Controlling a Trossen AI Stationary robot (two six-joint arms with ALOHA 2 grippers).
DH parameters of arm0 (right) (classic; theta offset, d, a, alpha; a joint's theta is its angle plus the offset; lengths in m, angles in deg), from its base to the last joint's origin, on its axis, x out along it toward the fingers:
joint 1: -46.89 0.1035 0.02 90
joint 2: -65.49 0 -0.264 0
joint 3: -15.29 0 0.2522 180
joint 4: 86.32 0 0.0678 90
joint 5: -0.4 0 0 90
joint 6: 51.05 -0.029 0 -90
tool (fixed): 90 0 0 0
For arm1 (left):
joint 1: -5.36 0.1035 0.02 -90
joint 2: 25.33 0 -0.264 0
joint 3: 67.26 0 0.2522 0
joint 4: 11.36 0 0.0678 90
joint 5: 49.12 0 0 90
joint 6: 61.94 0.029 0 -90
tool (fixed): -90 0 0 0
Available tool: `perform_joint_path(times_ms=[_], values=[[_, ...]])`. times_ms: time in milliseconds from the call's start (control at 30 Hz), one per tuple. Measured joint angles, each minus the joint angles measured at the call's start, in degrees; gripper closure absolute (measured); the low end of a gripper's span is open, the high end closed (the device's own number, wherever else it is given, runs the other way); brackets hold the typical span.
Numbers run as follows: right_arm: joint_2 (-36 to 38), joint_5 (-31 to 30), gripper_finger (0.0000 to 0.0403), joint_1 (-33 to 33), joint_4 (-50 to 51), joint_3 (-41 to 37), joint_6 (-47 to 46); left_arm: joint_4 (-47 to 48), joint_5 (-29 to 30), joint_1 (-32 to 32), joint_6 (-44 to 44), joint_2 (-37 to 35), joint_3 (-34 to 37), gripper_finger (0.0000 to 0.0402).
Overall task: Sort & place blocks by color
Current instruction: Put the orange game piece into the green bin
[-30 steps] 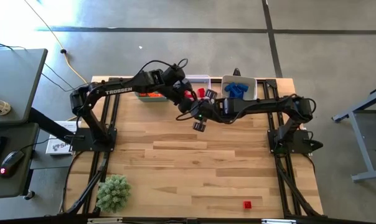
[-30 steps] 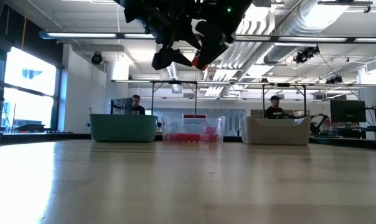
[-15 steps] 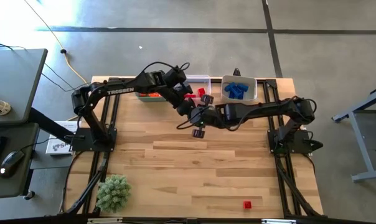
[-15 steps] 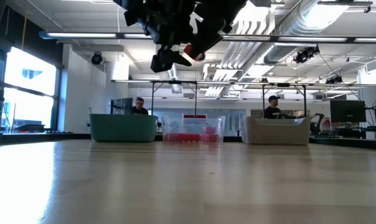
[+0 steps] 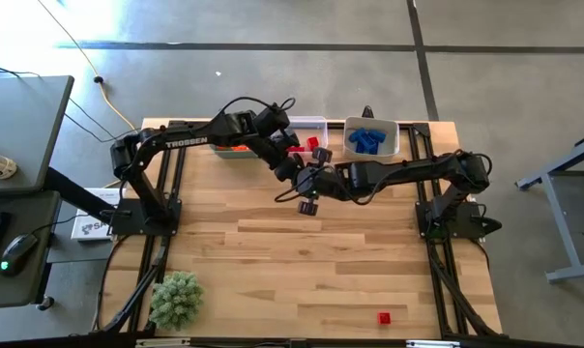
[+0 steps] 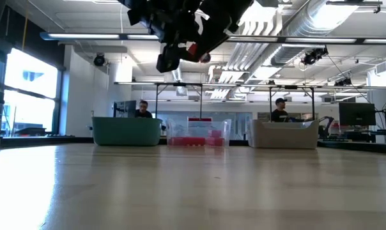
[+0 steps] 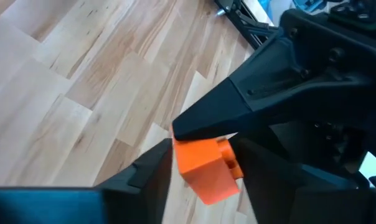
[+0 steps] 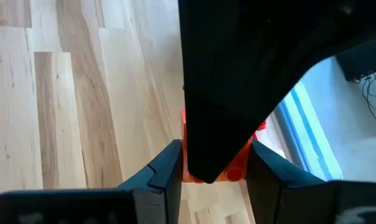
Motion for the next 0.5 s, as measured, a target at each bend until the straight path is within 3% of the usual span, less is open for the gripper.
perform_joint_path(times_ms=[267,500], values=[[0.0,-0.6,0.0292,-0.7,0.3,0.0,-0.7,0.0,0.5,0.1,0.5,0.0,0.0,0.0322],[0.2,0.5,0.0241,-0.9,0.5,0.0,-2.4,0.3,1.3,0.0,4.8,0.0,0.0,0.0333]])
